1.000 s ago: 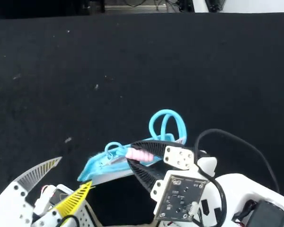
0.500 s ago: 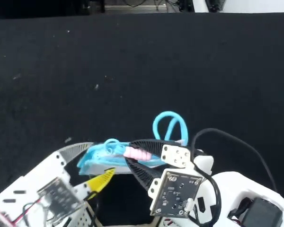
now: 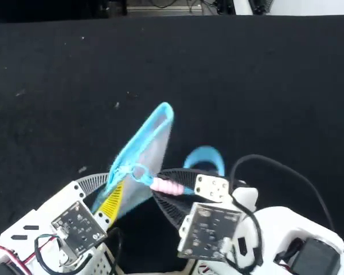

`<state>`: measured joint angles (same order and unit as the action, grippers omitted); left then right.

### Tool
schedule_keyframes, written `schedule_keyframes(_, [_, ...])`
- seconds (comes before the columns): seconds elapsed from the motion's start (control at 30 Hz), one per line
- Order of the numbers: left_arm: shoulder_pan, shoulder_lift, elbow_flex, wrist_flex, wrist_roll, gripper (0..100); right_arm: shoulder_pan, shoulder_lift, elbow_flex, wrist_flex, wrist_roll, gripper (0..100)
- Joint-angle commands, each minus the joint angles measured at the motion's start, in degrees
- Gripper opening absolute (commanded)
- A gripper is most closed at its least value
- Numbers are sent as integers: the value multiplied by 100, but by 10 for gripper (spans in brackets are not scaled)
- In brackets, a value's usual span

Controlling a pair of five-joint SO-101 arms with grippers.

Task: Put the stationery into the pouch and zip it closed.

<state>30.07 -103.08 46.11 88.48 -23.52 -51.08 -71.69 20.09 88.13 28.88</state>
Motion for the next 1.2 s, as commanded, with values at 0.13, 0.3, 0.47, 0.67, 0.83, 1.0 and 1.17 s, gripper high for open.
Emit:
schedule_keyframes(0.13, [-22, -18, -92, -158, 62, 30, 88, -681, 92, -18, 35, 11])
schedule_keyframes(0.3, [-31, -18, -171, -158, 62, 30, 97, -690, 426, -44, 35, 11])
schedule_keyframes(0.47, [-31, -26, -330, 53, 211, 30, 466, -734, 470, -149, 79, 11])
schedule_keyframes(0.67, [-13, -26, -532, 440, 281, 30, 1204, -690, 488, -615, 79, 11])
schedule_keyframes(0.83, [4, -26, -523, 615, 290, 30, 1793, -681, 505, -774, 79, 11])
schedule_keyframes(1.0, [31, -114, -479, 607, 299, 30, 2374, -681, 514, -1037, 79, 11])
schedule_keyframes(1.17, [31, -167, -488, 607, 299, 30, 2655, -673, 831, -1389, 79, 11])
